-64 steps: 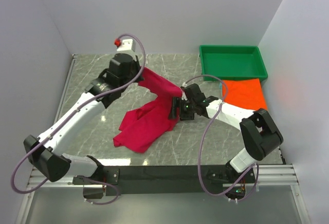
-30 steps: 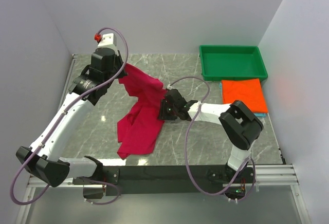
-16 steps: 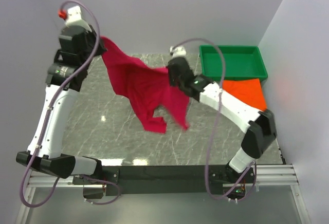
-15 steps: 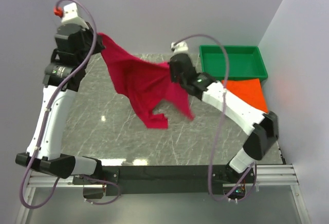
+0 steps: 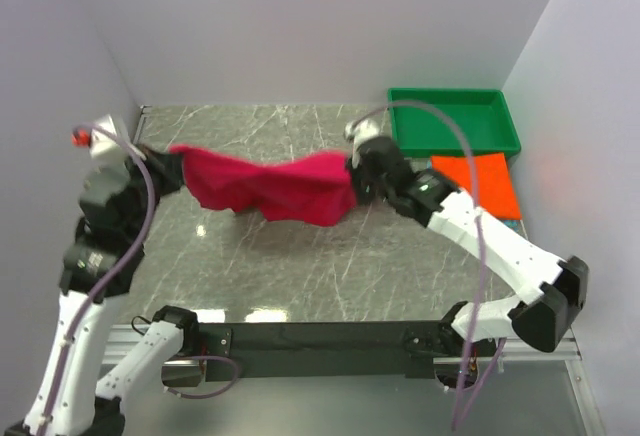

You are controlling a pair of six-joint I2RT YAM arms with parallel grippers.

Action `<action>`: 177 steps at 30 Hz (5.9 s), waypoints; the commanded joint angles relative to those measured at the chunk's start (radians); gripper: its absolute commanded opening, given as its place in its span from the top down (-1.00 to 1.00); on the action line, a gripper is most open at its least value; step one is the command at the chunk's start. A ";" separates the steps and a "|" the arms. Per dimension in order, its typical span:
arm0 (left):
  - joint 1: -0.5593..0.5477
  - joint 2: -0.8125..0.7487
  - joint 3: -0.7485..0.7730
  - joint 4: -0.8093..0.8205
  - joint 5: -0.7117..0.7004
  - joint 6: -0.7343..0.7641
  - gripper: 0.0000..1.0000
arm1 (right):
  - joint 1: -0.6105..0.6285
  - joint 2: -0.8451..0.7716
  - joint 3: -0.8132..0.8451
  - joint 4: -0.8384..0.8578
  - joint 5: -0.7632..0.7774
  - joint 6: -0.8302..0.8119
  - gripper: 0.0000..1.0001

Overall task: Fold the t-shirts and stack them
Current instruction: Flatten the tshirt out

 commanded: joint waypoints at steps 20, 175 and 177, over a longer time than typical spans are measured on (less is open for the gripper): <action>0.004 -0.475 -0.604 -0.082 -0.179 -0.243 0.99 | -0.231 0.301 -0.157 0.125 -0.119 0.432 -0.25; 0.115 0.559 -0.208 0.767 -0.133 0.392 0.97 | -0.618 0.085 -0.184 0.448 -0.239 0.237 1.00; 0.134 0.613 -0.217 0.809 -0.107 0.368 0.99 | -0.616 0.184 -0.175 0.496 -0.236 0.226 1.00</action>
